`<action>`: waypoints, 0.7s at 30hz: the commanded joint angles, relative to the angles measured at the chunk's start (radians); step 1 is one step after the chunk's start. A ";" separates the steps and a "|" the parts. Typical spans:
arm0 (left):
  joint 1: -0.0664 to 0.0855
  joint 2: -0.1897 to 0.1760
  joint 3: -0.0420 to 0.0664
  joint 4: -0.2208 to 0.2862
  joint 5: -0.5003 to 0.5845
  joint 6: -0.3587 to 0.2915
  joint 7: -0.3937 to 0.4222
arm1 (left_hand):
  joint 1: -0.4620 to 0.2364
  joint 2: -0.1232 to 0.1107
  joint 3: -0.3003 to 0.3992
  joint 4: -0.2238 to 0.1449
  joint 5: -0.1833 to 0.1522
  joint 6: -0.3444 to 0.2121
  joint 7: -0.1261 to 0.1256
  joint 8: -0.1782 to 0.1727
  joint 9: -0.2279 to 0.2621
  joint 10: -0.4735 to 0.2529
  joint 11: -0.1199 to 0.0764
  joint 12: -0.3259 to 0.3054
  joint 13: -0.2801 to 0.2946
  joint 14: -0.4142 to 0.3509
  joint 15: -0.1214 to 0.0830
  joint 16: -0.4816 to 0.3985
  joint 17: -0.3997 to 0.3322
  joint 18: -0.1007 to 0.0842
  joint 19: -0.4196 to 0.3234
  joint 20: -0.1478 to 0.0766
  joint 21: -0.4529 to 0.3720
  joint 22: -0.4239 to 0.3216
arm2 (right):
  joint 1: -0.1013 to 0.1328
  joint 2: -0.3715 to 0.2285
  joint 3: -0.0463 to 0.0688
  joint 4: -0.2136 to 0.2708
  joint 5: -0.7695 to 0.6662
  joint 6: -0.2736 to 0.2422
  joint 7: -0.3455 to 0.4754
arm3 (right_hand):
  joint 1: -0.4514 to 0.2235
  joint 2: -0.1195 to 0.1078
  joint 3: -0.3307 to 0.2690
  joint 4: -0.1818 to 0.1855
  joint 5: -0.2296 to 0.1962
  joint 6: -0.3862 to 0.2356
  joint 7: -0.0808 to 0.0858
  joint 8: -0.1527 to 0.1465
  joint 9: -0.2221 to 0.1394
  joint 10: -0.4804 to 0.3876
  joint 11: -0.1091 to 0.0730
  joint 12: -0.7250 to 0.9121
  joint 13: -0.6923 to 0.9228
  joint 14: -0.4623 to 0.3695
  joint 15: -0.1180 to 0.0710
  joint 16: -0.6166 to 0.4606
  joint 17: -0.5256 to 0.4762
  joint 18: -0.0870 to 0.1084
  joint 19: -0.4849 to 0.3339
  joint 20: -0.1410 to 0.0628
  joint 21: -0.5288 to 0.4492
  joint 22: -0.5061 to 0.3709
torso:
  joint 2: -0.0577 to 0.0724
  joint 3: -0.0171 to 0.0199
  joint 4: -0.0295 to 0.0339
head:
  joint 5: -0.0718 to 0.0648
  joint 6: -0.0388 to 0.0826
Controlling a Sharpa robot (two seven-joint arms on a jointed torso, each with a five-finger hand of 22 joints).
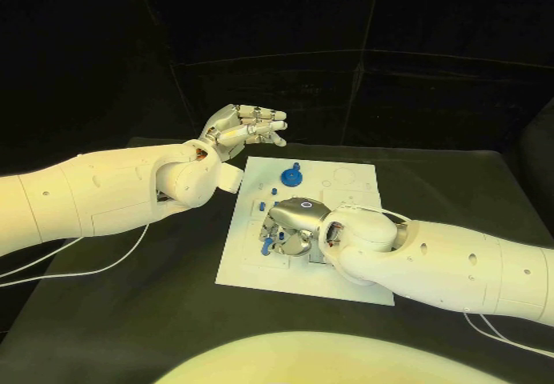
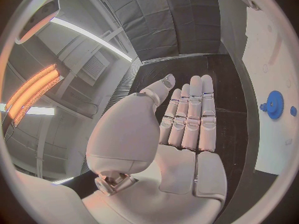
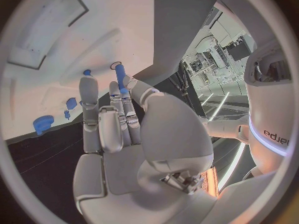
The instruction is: Assemble the parts on the task board
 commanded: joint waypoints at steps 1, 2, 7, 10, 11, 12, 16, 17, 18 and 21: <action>0.002 0.001 0.001 0.001 0.002 0.013 0.005 | 0.012 0.002 0.000 -0.004 -0.003 -0.008 0.000 0.005 0.001 -0.007 0.003 0.003 -0.001 0.005 0.002 -0.004 -0.001 0.009 0.007 0.001 -0.004 -0.001 | 0.001 0.005 0.000 -0.006 -0.014 0.017 0.003 | 0.005 -0.006 0.006 0.000 0.007 0.002 0.005 -0.004 0.001 0.003 0.007 -0.007 -0.002 0.039 -0.006 0.001 -0.002 -0.002 -0.006 0.001 -0.005 -0.002 | 0.000 -0.0007 0.0009 | 0.001 -0.002; 0.002 0.001 0.001 0.001 0.002 0.013 0.005 | 0.012 0.002 0.000 -0.004 -0.003 -0.008 0.000 0.005 0.001 -0.007 0.003 0.003 -0.001 0.005 0.002 -0.004 -0.001 0.009 0.007 0.001 -0.004 -0.001 | 0.000 0.007 0.000 -0.009 -0.016 0.019 0.002 | 0.005 -0.006 0.006 0.000 0.007 0.002 0.005 -0.004 0.001 0.003 0.007 -0.007 -0.002 0.039 -0.006 0.000 -0.005 -0.002 -0.007 0.001 -0.006 -0.004 | 0.000 -0.0006 0.0010 | 0.002 -0.002; 0.002 0.001 0.001 0.002 0.002 0.013 0.005 | 0.012 0.002 0.000 -0.004 -0.003 -0.008 0.000 0.005 0.001 -0.007 0.003 0.003 -0.001 0.005 0.002 -0.004 -0.001 0.009 0.007 0.001 -0.004 -0.001 | 0.000 0.014 0.000 -0.022 -0.031 0.031 -0.006 | 0.004 -0.006 0.007 0.000 0.006 0.002 0.006 -0.005 0.000 0.002 0.008 -0.008 -0.002 0.038 -0.006 -0.002 -0.008 -0.002 -0.009 0.001 -0.007 -0.007 | 0.000 -0.0003 0.0001 | 0.003 -0.001; 0.002 0.000 0.001 0.002 0.002 0.013 0.005 | 0.012 0.002 0.000 -0.004 -0.003 -0.008 0.000 0.005 0.001 -0.007 0.003 0.003 -0.001 0.005 0.002 -0.004 -0.001 0.009 0.007 0.001 -0.004 -0.001 | 0.000 0.018 0.000 -0.027 -0.036 0.039 -0.009 | 0.003 -0.006 0.007 0.000 0.005 0.001 0.006 -0.006 0.000 0.002 0.008 -0.009 -0.002 0.038 -0.006 -0.003 -0.009 -0.002 -0.010 0.001 -0.008 -0.008 | 0.001 0.0000 -0.0003 | 0.003 -0.001; 0.002 0.000 0.001 0.002 0.002 0.013 0.005 | 0.012 0.002 0.000 -0.004 -0.003 -0.008 0.000 0.005 0.001 -0.007 0.003 0.003 -0.001 0.005 0.002 -0.004 -0.001 0.009 0.007 0.001 -0.004 -0.001 | 0.000 0.019 0.000 -0.028 -0.037 0.042 -0.010 | 0.003 -0.006 0.007 0.000 0.005 0.001 0.006 -0.006 0.000 0.002 0.008 -0.009 -0.002 0.038 -0.006 -0.003 -0.009 -0.002 -0.010 0.001 -0.008 -0.008 | 0.001 0.0000 -0.0003 | 0.003 -0.002; 0.002 0.000 0.001 0.002 0.002 0.013 0.005 | 0.012 0.002 0.000 -0.004 -0.003 -0.008 0.000 0.005 0.001 -0.007 0.003 0.003 -0.001 0.005 0.002 -0.004 -0.001 0.009 0.007 0.001 -0.004 -0.001 | 0.000 0.020 0.000 -0.029 -0.037 0.047 -0.011 | 0.003 -0.006 0.007 0.000 0.005 0.001 0.006 -0.006 0.000 0.002 0.008 -0.009 -0.002 0.038 -0.006 -0.003 -0.009 -0.002 -0.010 0.001 -0.008 -0.008 | 0.001 0.0000 -0.0001 | 0.003 -0.002; 0.002 -0.001 0.001 0.003 0.002 0.013 0.005 | 0.012 0.002 0.000 -0.004 -0.003 -0.008 0.000 0.005 0.001 -0.007 0.003 0.003 -0.001 0.005 0.002 -0.004 -0.001 0.009 0.007 0.001 -0.004 -0.001 | -0.001 0.024 0.000 -0.031 -0.042 0.062 -0.015 | 0.002 -0.007 0.007 0.001 0.004 0.001 0.007 -0.006 0.000 0.002 0.008 -0.009 -0.002 0.038 -0.005 -0.003 -0.010 -0.002 -0.010 0.001 -0.008 -0.008 | 0.001 -0.0002 -0.0001 | 0.004 -0.004; 0.002 -0.001 0.001 0.003 0.002 0.013 0.005 | 0.012 0.002 0.000 -0.004 -0.003 -0.008 0.000 0.005 0.001 -0.007 0.003 0.003 -0.001 0.005 0.002 -0.004 -0.001 0.009 0.007 0.001 -0.004 -0.001 | -0.001 0.024 0.000 -0.031 -0.043 0.063 -0.015 | 0.002 -0.007 0.007 0.001 0.004 0.001 0.007 -0.006 0.000 0.002 0.008 -0.009 -0.002 0.038 -0.005 -0.003 -0.010 -0.002 -0.010 0.001 -0.008 -0.008 | 0.001 -0.0001 0.0001 | 0.004 -0.005; 0.002 -0.001 0.001 0.003 0.002 0.013 0.005 | 0.012 0.002 0.000 -0.004 -0.003 -0.008 0.000 0.005 0.001 -0.007 0.003 0.003 -0.001 0.005 0.002 -0.004 -0.001 0.009 0.007 0.001 -0.004 -0.001 | -0.001 0.024 0.000 -0.031 -0.044 0.064 -0.016 | 0.002 -0.007 0.007 0.001 0.004 0.001 0.007 -0.006 0.000 0.002 0.008 -0.009 -0.002 0.038 -0.005 -0.003 -0.010 -0.002 -0.010 0.001 -0.008 -0.008 | 0.001 -0.0001 0.0001 | 0.004 -0.005; 0.002 -0.002 0.001 0.003 0.002 0.012 0.005 | 0.012 0.002 0.000 -0.004 -0.003 -0.008 0.000 0.005 0.001 -0.007 0.003 0.003 -0.001 0.005 0.002 -0.004 -0.001 0.009 0.007 0.001 -0.004 -0.001 | -0.001 0.026 0.000 -0.028 -0.051 0.064 -0.021 | 0.002 -0.007 0.007 0.001 0.004 0.001 0.007 -0.006 0.000 0.002 0.008 -0.009 -0.002 0.038 -0.005 -0.003 -0.010 -0.002 -0.010 0.001 -0.008 -0.007 | 0.000 0.0003 -0.0002 | 0.006 -0.006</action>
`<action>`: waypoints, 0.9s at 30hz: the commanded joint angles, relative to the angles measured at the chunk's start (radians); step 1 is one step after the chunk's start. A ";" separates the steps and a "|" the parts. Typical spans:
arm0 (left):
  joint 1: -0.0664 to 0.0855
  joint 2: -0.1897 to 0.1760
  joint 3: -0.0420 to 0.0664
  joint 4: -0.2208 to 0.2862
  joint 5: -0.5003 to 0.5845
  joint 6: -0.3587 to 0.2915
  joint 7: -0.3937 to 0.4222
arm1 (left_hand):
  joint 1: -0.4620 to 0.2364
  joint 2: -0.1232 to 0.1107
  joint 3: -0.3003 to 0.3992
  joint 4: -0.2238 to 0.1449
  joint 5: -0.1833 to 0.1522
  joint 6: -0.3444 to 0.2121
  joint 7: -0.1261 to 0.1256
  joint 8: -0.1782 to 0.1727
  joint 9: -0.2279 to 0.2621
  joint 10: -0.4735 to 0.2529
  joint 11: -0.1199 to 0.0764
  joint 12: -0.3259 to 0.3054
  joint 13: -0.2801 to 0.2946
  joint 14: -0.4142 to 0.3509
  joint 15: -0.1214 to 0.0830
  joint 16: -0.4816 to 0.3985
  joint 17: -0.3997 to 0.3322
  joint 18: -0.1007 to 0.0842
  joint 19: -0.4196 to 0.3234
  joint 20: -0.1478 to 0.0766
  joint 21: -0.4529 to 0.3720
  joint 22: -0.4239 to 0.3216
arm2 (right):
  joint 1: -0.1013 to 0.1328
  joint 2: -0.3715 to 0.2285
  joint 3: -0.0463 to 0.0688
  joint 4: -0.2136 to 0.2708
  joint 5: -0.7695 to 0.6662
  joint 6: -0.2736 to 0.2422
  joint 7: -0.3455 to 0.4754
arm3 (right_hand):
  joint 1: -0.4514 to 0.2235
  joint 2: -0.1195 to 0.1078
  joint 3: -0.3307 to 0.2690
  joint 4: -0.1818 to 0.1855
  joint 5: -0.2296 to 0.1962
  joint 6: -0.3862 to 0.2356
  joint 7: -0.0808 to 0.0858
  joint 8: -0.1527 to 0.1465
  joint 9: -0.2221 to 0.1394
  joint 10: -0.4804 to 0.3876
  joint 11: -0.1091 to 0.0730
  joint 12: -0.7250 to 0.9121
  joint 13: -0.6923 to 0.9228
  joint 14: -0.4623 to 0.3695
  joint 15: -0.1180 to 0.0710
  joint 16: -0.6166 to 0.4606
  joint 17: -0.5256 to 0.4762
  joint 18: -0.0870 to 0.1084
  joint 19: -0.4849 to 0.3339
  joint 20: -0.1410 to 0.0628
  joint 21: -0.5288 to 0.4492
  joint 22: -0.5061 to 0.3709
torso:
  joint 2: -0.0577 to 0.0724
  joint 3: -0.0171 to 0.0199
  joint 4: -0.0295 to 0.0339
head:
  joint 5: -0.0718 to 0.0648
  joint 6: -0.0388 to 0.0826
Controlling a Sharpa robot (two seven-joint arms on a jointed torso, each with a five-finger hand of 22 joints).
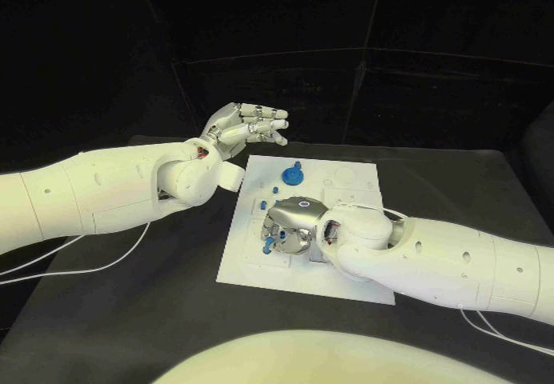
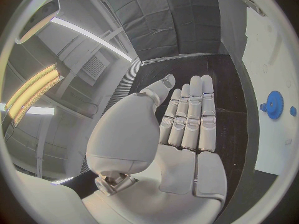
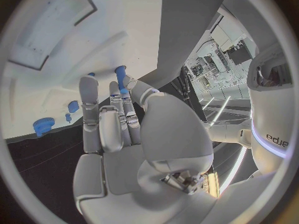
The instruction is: Assemble the parts on the task board
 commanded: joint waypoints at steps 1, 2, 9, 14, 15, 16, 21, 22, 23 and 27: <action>0.002 -0.001 0.001 0.002 0.002 0.010 0.006 | 0.012 0.002 0.000 -0.004 -0.003 -0.008 0.000 0.005 0.001 -0.007 0.003 0.003 -0.001 0.005 0.002 -0.004 -0.001 0.009 0.007 0.001 -0.004 -0.001 | 0.000 0.002 -0.001 0.003 -0.023 0.024 -0.013 | 0.002 -0.007 0.007 0.001 0.003 0.002 0.007 -0.004 0.000 0.002 0.008 -0.006 -0.001 0.038 -0.005 -0.003 -0.003 -0.002 -0.006 -0.002 -0.004 0.000 | 0.000 0.0007 -0.0008 | 0.002 -0.002; 0.002 -0.001 0.001 0.001 0.002 0.010 0.006 | 0.012 0.002 0.000 -0.004 -0.003 -0.008 0.000 0.005 0.001 -0.007 0.003 0.003 -0.001 0.005 0.002 -0.004 -0.001 0.009 0.007 0.001 -0.004 -0.001 | 0.000 0.003 -0.001 0.004 -0.026 0.022 -0.015 | 0.001 -0.007 0.007 0.001 0.003 0.002 0.007 -0.004 0.000 0.002 0.008 -0.006 -0.001 0.038 -0.005 -0.003 -0.003 -0.002 -0.006 -0.002 -0.004 0.000 | -0.001 0.0009 -0.0011 | 0.002 -0.002; 0.002 -0.002 0.001 0.002 0.002 0.010 0.006 | 0.011 0.002 -0.001 -0.004 -0.003 -0.008 0.000 0.006 0.001 -0.007 0.003 0.004 -0.001 0.006 0.002 -0.005 -0.002 0.009 0.008 0.001 -0.004 -0.001 | 0.000 0.010 -0.001 0.008 -0.031 0.014 -0.010 | -0.021 -0.033 0.012 0.007 0.000 -0.049 0.029 -0.021 -0.008 -0.065 0.032 -0.052 -0.006 0.035 0.013 -0.008 -0.015 -0.001 -0.020 0.010 -0.014 -0.017 | 0.000 0.0002 -0.0008 | 0.003 -0.002; 0.002 -0.002 0.001 0.002 0.002 0.009 0.005 | 0.011 0.002 -0.001 -0.004 -0.003 -0.008 0.000 0.006 0.001 -0.007 0.003 0.004 -0.001 0.006 0.002 -0.005 -0.002 0.009 0.008 0.001 -0.004 -0.001 | 0.000 0.013 -0.002 0.009 -0.031 0.005 -0.004 | -0.035 -0.051 0.007 0.011 0.003 -0.069 0.038 -0.019 -0.007 -0.098 0.045 -0.069 -0.005 0.033 0.024 -0.010 -0.021 0.001 -0.026 0.021 -0.019 -0.027 | 0.000 0.0004 -0.0008 | 0.004 -0.003; 0.002 -0.002 0.001 0.002 0.002 0.009 0.005 | 0.011 0.002 -0.001 -0.004 -0.003 -0.008 0.000 0.006 0.001 -0.007 0.003 0.004 -0.001 0.006 0.002 -0.005 -0.002 0.009 0.008 0.001 -0.004 -0.001 | 0.000 0.013 -0.002 0.010 -0.031 0.003 -0.004 | -0.036 -0.052 0.007 0.012 0.003 -0.071 0.039 -0.019 -0.007 -0.101 0.046 -0.070 -0.005 0.033 0.024 -0.010 -0.021 0.001 -0.026 0.022 -0.020 -0.027 | 0.000 0.0001 -0.0006 | 0.004 -0.004; 0.002 -0.002 0.001 0.002 0.002 0.009 0.005 | 0.011 0.002 -0.001 -0.004 -0.003 -0.008 0.000 0.006 0.001 -0.007 0.003 0.004 -0.001 0.006 0.002 -0.005 -0.002 0.009 0.008 0.001 -0.004 -0.001 | 0.000 0.013 -0.002 0.010 -0.031 0.002 -0.003 | -0.036 -0.052 0.006 0.012 0.003 -0.072 0.040 -0.019 -0.006 -0.102 0.046 -0.071 -0.005 0.033 0.025 -0.010 -0.021 0.001 -0.027 0.022 -0.020 -0.027 | 0.000 0.0000 -0.0005 | 0.004 -0.004; 0.002 -0.003 0.001 0.003 0.002 0.012 0.004 | 0.011 0.002 -0.001 -0.004 -0.003 -0.008 0.000 0.006 0.001 -0.007 0.003 0.004 -0.001 0.006 0.002 -0.005 -0.002 0.009 0.008 0.001 -0.004 -0.001 | 0.000 0.014 -0.002 0.011 -0.029 -0.009 0.002 | -0.036 -0.053 0.006 0.012 0.004 -0.072 0.040 -0.019 -0.006 -0.103 0.047 -0.071 -0.004 0.033 0.025 -0.010 -0.021 0.001 -0.026 0.023 -0.019 -0.026 | 0.000 0.0000 -0.0004 | 0.005 -0.004; 0.002 -0.003 0.001 0.003 0.002 0.012 0.004 | 0.011 0.002 -0.001 -0.004 -0.003 -0.008 0.000 0.006 0.001 -0.007 0.003 0.004 -0.001 0.006 0.002 -0.005 -0.002 0.009 0.008 0.001 -0.004 -0.001 | 0.000 0.014 -0.002 0.011 -0.028 -0.010 0.003 | -0.036 -0.052 0.006 0.012 0.004 -0.074 0.041 -0.019 -0.007 -0.102 0.047 -0.070 -0.004 0.033 0.025 -0.010 -0.021 0.001 -0.026 0.023 -0.019 -0.025 | 0.000 0.0000 -0.0004 | 0.005 -0.004; 0.002 -0.003 0.001 0.003 0.002 0.013 0.004 | 0.011 0.002 -0.001 -0.004 -0.003 -0.008 0.000 0.006 0.001 -0.007 0.003 0.004 -0.001 0.006 0.002 -0.005 -0.002 0.009 0.008 0.001 -0.004 -0.001 | 0.000 0.014 -0.002 0.011 -0.028 -0.012 0.004 | -0.036 -0.052 0.006 0.012 0.004 -0.074 0.041 -0.019 -0.007 -0.102 0.047 -0.070 -0.004 0.033 0.025 -0.010 -0.021 0.001 -0.026 0.023 -0.019 -0.025 | -0.001 0.0001 -0.0003 | 0.005 -0.004; 0.002 -0.003 0.001 0.003 0.002 0.013 0.003 | 0.011 0.002 -0.001 -0.004 -0.003 -0.008 0.000 0.006 0.001 -0.007 0.003 0.004 -0.001 0.006 0.002 -0.005 -0.002 0.009 0.008 0.001 -0.004 -0.001 | -0.001 0.014 -0.002 0.012 -0.027 -0.022 0.007 | -0.040 -0.056 0.004 0.014 0.003 -0.082 0.044 -0.020 -0.007 -0.106 0.049 -0.070 -0.004 0.032 0.028 -0.010 -0.023 0.003 -0.029 0.026 -0.022 -0.031 | 0.000 0.0001 -0.0005 | 0.005 -0.005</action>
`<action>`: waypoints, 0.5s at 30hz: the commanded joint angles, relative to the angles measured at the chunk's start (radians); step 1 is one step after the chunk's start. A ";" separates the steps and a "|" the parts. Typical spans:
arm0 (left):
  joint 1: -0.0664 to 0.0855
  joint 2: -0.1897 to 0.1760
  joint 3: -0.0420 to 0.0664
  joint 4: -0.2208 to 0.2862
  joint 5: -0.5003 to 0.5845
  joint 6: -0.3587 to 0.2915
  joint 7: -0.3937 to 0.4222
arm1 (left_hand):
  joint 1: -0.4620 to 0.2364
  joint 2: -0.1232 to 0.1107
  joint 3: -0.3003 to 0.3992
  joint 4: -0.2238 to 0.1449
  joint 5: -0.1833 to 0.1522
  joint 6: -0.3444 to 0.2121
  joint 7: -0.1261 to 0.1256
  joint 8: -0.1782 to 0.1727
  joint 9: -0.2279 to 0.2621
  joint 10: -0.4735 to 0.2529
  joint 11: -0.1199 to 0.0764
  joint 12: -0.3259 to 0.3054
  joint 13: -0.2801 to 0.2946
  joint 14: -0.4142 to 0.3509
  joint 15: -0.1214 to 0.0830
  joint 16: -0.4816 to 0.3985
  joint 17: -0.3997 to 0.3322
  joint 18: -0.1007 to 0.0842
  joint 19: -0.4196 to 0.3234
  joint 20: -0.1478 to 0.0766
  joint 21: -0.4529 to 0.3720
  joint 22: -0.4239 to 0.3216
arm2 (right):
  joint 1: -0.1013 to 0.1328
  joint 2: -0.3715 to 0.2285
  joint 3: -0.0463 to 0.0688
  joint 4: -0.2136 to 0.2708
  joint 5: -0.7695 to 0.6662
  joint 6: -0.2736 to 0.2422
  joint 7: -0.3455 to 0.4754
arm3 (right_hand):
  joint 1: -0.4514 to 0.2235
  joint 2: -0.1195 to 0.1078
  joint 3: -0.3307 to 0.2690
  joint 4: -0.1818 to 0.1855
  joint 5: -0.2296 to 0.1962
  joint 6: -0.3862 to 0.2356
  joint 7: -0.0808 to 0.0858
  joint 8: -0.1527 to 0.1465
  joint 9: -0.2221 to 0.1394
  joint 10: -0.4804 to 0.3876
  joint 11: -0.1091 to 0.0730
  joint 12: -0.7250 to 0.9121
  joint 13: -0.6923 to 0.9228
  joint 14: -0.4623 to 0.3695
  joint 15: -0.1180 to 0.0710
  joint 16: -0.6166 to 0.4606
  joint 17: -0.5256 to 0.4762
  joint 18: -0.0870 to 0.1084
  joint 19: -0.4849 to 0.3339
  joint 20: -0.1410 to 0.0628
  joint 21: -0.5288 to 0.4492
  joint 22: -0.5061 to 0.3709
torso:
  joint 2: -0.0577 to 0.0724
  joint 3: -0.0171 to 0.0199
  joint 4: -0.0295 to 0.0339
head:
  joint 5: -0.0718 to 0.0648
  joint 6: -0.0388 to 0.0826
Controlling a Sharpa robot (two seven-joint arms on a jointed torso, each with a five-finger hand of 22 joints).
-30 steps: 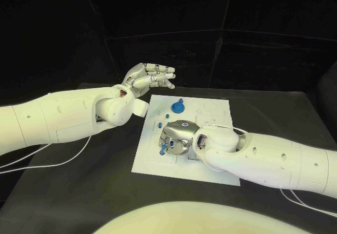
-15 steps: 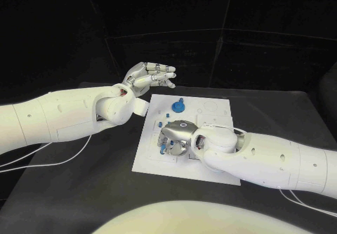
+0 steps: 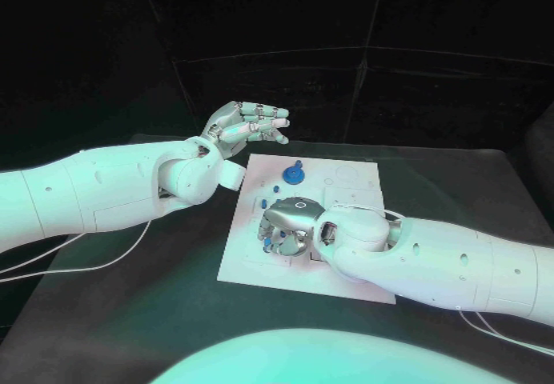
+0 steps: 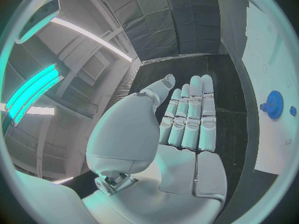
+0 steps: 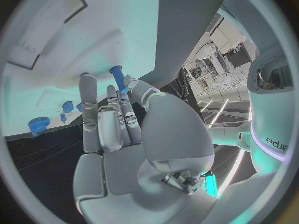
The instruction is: Assemble the parts on the task board
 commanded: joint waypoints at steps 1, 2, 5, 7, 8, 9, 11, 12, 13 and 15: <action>0.002 0.000 0.001 0.002 0.002 0.013 0.004 | 0.011 0.002 -0.001 -0.004 -0.003 -0.008 0.000 0.006 0.001 -0.007 0.003 0.004 -0.001 0.006 0.002 -0.005 -0.001 0.009 0.008 0.001 -0.004 -0.002 | 0.001 0.001 0.000 0.004 -0.004 -0.027 0.013 | -0.005 -0.012 -0.004 0.007 0.003 -0.011 0.002 -0.002 0.000 -0.016 0.002 -0.005 0.001 0.031 0.011 -0.004 -0.003 0.003 -0.003 0.008 -0.007 -0.006 | 0.000 -0.0001 0.0004 | 0.000 0.000; 0.002 0.000 0.001 0.002 0.002 0.013 0.004 | 0.011 0.002 -0.001 -0.004 -0.003 -0.008 0.000 0.006 0.001 -0.007 0.003 0.004 -0.001 0.006 0.002 -0.005 -0.001 0.009 0.008 0.001 -0.004 -0.002 | 0.001 0.001 0.000 0.004 -0.003 -0.032 0.014 | -0.007 -0.015 -0.007 0.007 0.003 -0.015 0.004 -0.002 0.000 -0.023 0.004 -0.007 0.001 0.031 0.013 -0.005 -0.006 0.004 -0.007 0.010 -0.010 -0.011 | 0.000 0.0001 0.0003 | 0.000 0.000; 0.002 -0.001 0.001 0.002 0.002 0.013 0.004 | 0.011 0.002 -0.001 -0.004 -0.003 -0.008 0.000 0.006 0.001 -0.007 0.003 0.004 -0.001 0.006 0.002 -0.005 -0.001 0.009 0.008 0.001 -0.004 -0.002 | 0.001 -0.003 0.000 0.006 0.000 -0.053 0.019 | -0.011 -0.025 -0.026 0.010 0.002 -0.044 0.008 -0.003 -0.001 -0.059 0.012 -0.015 0.002 0.023 0.019 -0.018 -0.031 0.010 -0.026 0.016 -0.031 -0.045 | 0.000 0.0000 0.0001 | 0.000 0.000; 0.002 -0.001 0.001 0.003 0.002 0.012 0.004 | 0.011 0.002 -0.001 -0.004 -0.003 -0.008 0.000 0.006 0.001 -0.007 0.003 0.004 -0.001 0.006 0.002 -0.005 -0.001 0.009 0.008 0.001 -0.004 -0.002 | 0.001 -0.011 0.000 0.013 0.005 -0.078 0.028 | -0.014 -0.033 -0.046 0.011 0.002 -0.070 0.006 -0.003 -0.001 -0.087 0.013 -0.019 0.002 0.014 0.021 -0.034 -0.061 0.014 -0.041 0.019 -0.048 -0.071 | 0.000 0.0003 0.0003 | 0.000 0.000; 0.002 -0.002 0.001 0.003 0.002 0.012 0.003 | 0.011 0.002 -0.001 -0.004 -0.003 -0.008 0.000 0.006 0.001 -0.007 0.003 0.004 -0.001 0.006 0.002 -0.005 -0.001 0.009 0.008 0.001 -0.004 -0.002 | 0.000 -0.017 0.000 0.018 0.009 -0.093 0.034 | -0.016 -0.038 -0.059 0.013 0.001 -0.087 0.004 -0.003 -0.002 -0.100 0.013 -0.020 0.002 0.009 0.021 -0.044 -0.079 0.014 -0.044 0.020 -0.051 -0.073 | 0.000 0.0003 0.0003 | 0.000 0.000; 0.002 -0.002 0.001 0.002 0.002 0.012 0.003 | 0.011 0.002 -0.001 -0.004 -0.003 -0.008 0.000 0.006 0.001 -0.007 0.003 0.004 -0.001 0.006 0.002 -0.005 -0.001 0.009 0.008 0.001 -0.004 -0.002 | 0.000 -0.025 0.000 0.024 0.014 -0.109 0.042 | -0.018 -0.039 -0.086 0.018 0.001 -0.112 0.003 -0.001 0.000 -0.116 0.010 -0.015 0.005 0.004 0.022 -0.054 -0.094 0.016 -0.047 0.020 -0.058 -0.077 | 0.000 0.0006 0.0004 | 0.001 0.000; 0.002 -0.003 0.001 0.002 0.002 0.012 0.003 | 0.011 0.002 -0.001 -0.004 -0.003 -0.008 0.000 0.006 0.001 -0.007 0.003 0.004 -0.001 0.006 0.002 -0.005 -0.001 0.009 0.008 0.001 -0.004 -0.002 | 0.000 -0.044 0.000 0.039 0.030 -0.145 0.063 | -0.020 -0.038 -0.137 0.031 -0.036 -0.148 -0.001 0.000 0.002 -0.131 0.011 0.000 0.007 0.003 0.020 -0.062 -0.107 0.018 -0.047 0.017 -0.068 -0.083 | -0.001 0.0006 -0.0002 | 0.001 -0.001; 0.002 -0.004 0.001 0.002 0.002 0.012 0.003 | 0.011 0.002 -0.001 -0.004 -0.003 -0.008 0.000 0.006 0.001 -0.007 0.003 0.004 -0.001 0.006 0.002 -0.005 -0.001 0.009 0.008 0.001 -0.004 -0.002 | 0.000 -0.058 0.000 0.049 0.039 -0.166 0.076 | -0.032 -0.043 -0.169 0.043 -0.050 -0.174 -0.001 -0.002 0.000 -0.134 0.008 0.008 0.008 0.004 0.017 -0.065 -0.111 0.015 -0.045 0.019 -0.071 -0.086 | -0.001 0.0006 -0.0006 | 0.001 -0.002; 0.002 -0.005 0.001 0.002 0.002 0.012 0.003 | 0.011 0.002 -0.001 -0.004 -0.003 -0.008 0.000 0.006 0.001 -0.007 0.003 0.004 -0.001 0.006 0.002 -0.005 -0.001 0.009 0.008 0.001 -0.004 -0.002 | 0.000 -0.071 0.000 0.058 0.045 -0.182 0.086 | -0.030 -0.042 -0.193 0.048 -0.050 -0.187 0.000 -0.002 0.000 -0.134 0.006 0.017 0.008 0.005 0.018 -0.065 -0.113 0.016 -0.042 0.017 -0.073 -0.088 | -0.002 0.0001 -0.0011 | 0.001 -0.001; 0.002 -0.006 0.001 0.002 0.002 0.011 0.003 | 0.011 0.002 -0.001 -0.004 -0.003 -0.008 0.000 0.006 0.001 -0.007 0.003 0.004 -0.001 0.006 0.002 -0.005 -0.001 0.009 0.008 0.001 -0.004 -0.002 | 0.001 -0.106 0.001 0.083 0.066 -0.212 0.112 | -0.026 -0.039 -0.224 0.055 -0.052 -0.195 -0.001 -0.002 0.000 -0.134 0.008 0.028 0.009 0.005 0.015 -0.067 -0.117 0.013 -0.040 0.018 -0.076 -0.090 | -0.003 -0.0002 -0.0015 | 0.000 -0.001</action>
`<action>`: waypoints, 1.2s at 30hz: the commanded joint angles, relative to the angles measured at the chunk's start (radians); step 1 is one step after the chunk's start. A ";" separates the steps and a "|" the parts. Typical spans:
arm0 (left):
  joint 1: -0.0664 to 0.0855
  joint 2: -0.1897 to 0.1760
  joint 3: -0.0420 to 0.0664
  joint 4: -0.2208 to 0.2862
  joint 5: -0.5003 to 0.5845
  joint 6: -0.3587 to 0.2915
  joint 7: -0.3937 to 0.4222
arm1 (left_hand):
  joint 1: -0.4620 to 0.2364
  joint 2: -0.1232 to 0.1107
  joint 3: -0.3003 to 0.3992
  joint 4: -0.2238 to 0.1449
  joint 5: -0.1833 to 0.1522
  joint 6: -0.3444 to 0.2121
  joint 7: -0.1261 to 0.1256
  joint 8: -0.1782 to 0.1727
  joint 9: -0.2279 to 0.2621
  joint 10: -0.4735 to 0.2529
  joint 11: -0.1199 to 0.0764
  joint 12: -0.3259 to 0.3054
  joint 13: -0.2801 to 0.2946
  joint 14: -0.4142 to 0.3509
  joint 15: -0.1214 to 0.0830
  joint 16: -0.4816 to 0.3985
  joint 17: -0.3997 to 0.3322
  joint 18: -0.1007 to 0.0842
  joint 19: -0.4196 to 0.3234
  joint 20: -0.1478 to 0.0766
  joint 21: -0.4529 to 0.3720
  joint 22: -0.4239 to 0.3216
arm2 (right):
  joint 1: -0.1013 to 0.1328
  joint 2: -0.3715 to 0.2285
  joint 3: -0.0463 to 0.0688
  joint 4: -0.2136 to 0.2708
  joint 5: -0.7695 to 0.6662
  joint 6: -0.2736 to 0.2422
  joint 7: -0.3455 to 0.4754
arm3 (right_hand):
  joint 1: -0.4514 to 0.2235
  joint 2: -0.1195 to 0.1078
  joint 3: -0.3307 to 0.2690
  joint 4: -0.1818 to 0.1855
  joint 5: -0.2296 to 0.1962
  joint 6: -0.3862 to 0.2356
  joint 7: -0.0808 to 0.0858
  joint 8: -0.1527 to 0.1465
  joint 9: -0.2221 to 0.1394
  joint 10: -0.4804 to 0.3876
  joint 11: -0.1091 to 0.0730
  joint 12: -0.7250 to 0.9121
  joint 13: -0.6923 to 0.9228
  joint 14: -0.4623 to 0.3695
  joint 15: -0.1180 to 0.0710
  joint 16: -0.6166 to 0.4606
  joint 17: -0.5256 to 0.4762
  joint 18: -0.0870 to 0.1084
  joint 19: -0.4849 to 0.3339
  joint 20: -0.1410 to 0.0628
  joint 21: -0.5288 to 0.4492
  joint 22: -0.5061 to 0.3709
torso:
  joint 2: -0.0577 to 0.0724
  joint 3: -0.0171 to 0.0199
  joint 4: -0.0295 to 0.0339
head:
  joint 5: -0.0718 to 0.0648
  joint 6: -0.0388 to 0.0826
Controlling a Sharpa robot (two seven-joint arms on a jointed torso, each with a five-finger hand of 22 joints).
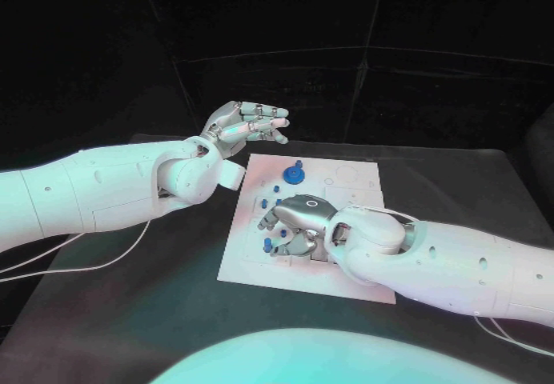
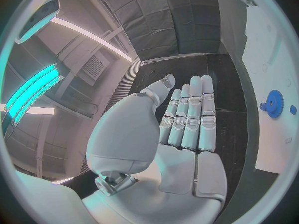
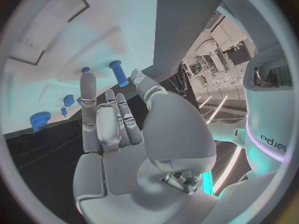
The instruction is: Assemble the parts on the task board
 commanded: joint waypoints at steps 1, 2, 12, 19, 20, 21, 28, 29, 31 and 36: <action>0.002 -0.003 0.001 0.001 0.002 0.010 0.004 | 0.011 0.002 -0.001 -0.004 -0.003 -0.008 0.000 0.006 0.001 -0.007 0.003 0.004 -0.001 0.006 0.002 -0.005 -0.001 0.009 0.008 0.001 -0.004 -0.002 | 0.003 -0.048 0.002 0.037 0.068 -0.129 0.092 | 0.005 0.005 -0.049 0.012 -0.005 -0.004 0.000 0.000 0.001 0.001 0.002 0.020 0.002 0.006 0.001 -0.005 -0.005 0.014 0.005 -0.001 -0.008 -0.004 | -0.003 -0.0003 -0.0025 | -0.002 0.000; 0.002 -0.003 0.001 0.000 0.002 0.010 0.004 | 0.011 0.002 -0.001 -0.004 -0.003 -0.008 0.000 0.006 0.001 -0.007 0.003 0.004 -0.001 0.006 0.002 -0.005 -0.001 0.009 0.008 0.001 -0.004 -0.002 | 0.006 -0.071 0.003 0.051 0.098 -0.137 0.117 | 0.011 0.011 -0.058 0.014 -0.004 0.016 0.001 0.004 0.004 0.017 0.000 0.032 0.004 0.008 0.001 -0.001 0.003 0.015 0.007 -0.002 -0.009 -0.005 | -0.003 -0.0004 -0.0023 | -0.004 0.000; 0.001 -0.005 0.000 -0.016 0.002 0.010 0.005 | 0.012 0.002 -0.001 -0.004 -0.003 -0.009 0.000 0.006 0.001 -0.008 0.003 0.005 -0.001 0.006 0.002 -0.005 -0.002 0.009 0.008 0.001 -0.004 -0.002 | 0.072 -0.296 0.006 0.159 0.457 -0.128 0.208 | 0.068 0.084 -0.074 0.021 0.000 0.159 -0.026 0.043 0.018 0.220 -0.042 0.131 0.021 0.037 -0.030 0.062 0.105 0.001 0.067 -0.025 0.056 0.096 | -0.015 -0.0012 -0.0119 | -0.021 0.003; 0.001 -0.005 0.000 -0.021 0.002 0.010 0.005 | 0.012 0.002 -0.001 -0.004 -0.003 -0.009 0.000 0.006 0.001 -0.008 0.003 0.005 -0.001 0.006 0.002 -0.005 -0.002 0.009 0.008 0.001 -0.004 -0.002 | 0.082 -0.408 0.004 0.210 0.534 -0.143 0.054 | 0.042 0.066 -0.121 0.049 0.068 0.190 -0.057 0.048 0.014 0.355 -0.081 0.232 0.086 0.056 -0.062 0.117 0.207 -0.016 0.120 -0.056 0.119 0.196 | -0.021 -0.0034 -0.0174 | -0.053 0.009; 0.001 -0.004 0.000 -0.021 0.002 0.011 0.005 | 0.012 0.002 -0.001 -0.004 -0.003 -0.009 0.000 0.006 0.001 -0.008 0.003 0.005 -0.001 0.006 0.002 -0.005 -0.002 0.009 0.008 0.001 -0.004 -0.002 | 0.082 -0.422 0.004 0.216 0.538 -0.146 0.018 | 0.026 0.065 -0.132 0.062 0.085 0.195 -0.062 0.051 0.014 0.375 -0.084 0.256 0.104 0.057 -0.065 0.122 0.216 -0.018 0.125 -0.059 0.125 0.205 | -0.020 -0.0032 -0.0170 | -0.059 0.010; 0.001 -0.004 0.000 -0.022 0.002 0.011 0.005 | 0.012 0.002 -0.001 -0.004 -0.003 -0.009 0.000 0.006 0.001 -0.008 0.003 0.005 -0.001 0.006 0.002 -0.005 -0.002 0.009 0.008 0.001 -0.004 -0.002 | 0.082 -0.435 0.003 0.221 0.540 -0.150 -0.018 | 0.010 0.061 -0.148 0.076 0.132 0.202 -0.068 0.057 0.015 0.396 -0.092 0.294 0.132 0.059 -0.070 0.130 0.229 -0.020 0.133 -0.064 0.134 0.219 | -0.020 -0.0032 -0.0172 | -0.065 0.011; 0.001 -0.002 0.000 -0.024 0.002 0.014 0.003 | 0.012 0.003 -0.002 -0.004 -0.003 -0.009 0.000 0.007 0.001 -0.008 0.003 0.006 -0.001 0.006 0.002 -0.006 -0.002 0.009 0.007 0.001 -0.005 -0.002 | 0.051 -0.491 -0.002 0.244 0.461 -0.148 -0.214 | -0.028 0.082 -0.277 0.166 0.197 0.175 -0.076 0.112 0.018 0.423 -0.097 0.997 0.895 0.077 -0.074 0.193 0.359 -0.034 0.179 -0.078 0.191 0.319 | -0.020 -0.0040 -0.0189 | -0.093 0.014; 0.001 -0.002 0.000 -0.024 0.002 0.015 0.003 | 0.012 0.003 -0.002 -0.004 -0.003 -0.009 0.000 0.007 0.001 -0.008 0.003 0.006 -0.001 0.006 0.002 -0.006 -0.003 0.009 0.007 0.001 -0.005 -0.003 | 0.043 -0.495 -0.003 0.246 0.438 -0.150 -0.239 | -0.034 0.088 -0.294 0.181 0.198 0.170 -0.074 0.121 0.019 0.440 -0.095 1.076 0.990 0.080 -0.073 0.199 0.375 -0.038 0.184 -0.075 0.198 0.333 | -0.021 -0.0042 -0.0197 | -0.094 0.014; 0.001 -0.001 -0.001 -0.025 0.002 0.015 0.003 | 0.012 0.003 -0.002 -0.004 -0.003 -0.009 0.000 0.007 0.001 -0.008 0.003 0.006 -0.001 0.006 0.002 -0.006 -0.003 0.009 0.007 0.001 -0.005 -0.003 | 0.029 -0.500 -0.004 0.249 0.393 -0.152 -0.284 | -0.028 0.090 -0.322 0.198 0.199 0.160 -0.073 0.141 0.021 0.457 -0.092 1.175 1.112 0.082 -0.073 0.207 0.395 -0.043 0.193 -0.070 0.209 0.354 | -0.021 -0.0041 -0.0183 | -0.100 0.015; 0.001 -0.001 -0.001 -0.029 0.002 0.015 0.004 | 0.011 0.002 -0.002 -0.004 -0.003 -0.009 0.000 0.007 0.001 -0.008 0.003 0.006 -0.001 0.006 0.002 -0.006 -0.003 0.009 0.007 0.001 -0.005 -0.003 | 0.012 -0.503 -0.007 0.259 0.306 -0.152 -0.381 | -0.018 0.088 -0.372 0.229 0.203 0.142 -0.072 0.178 0.025 0.485 -0.090 1.267 1.236 0.087 -0.069 0.220 0.427 -0.046 0.207 -0.067 0.225 0.384 | -0.021 -0.0029 -0.0199 | -0.103 0.012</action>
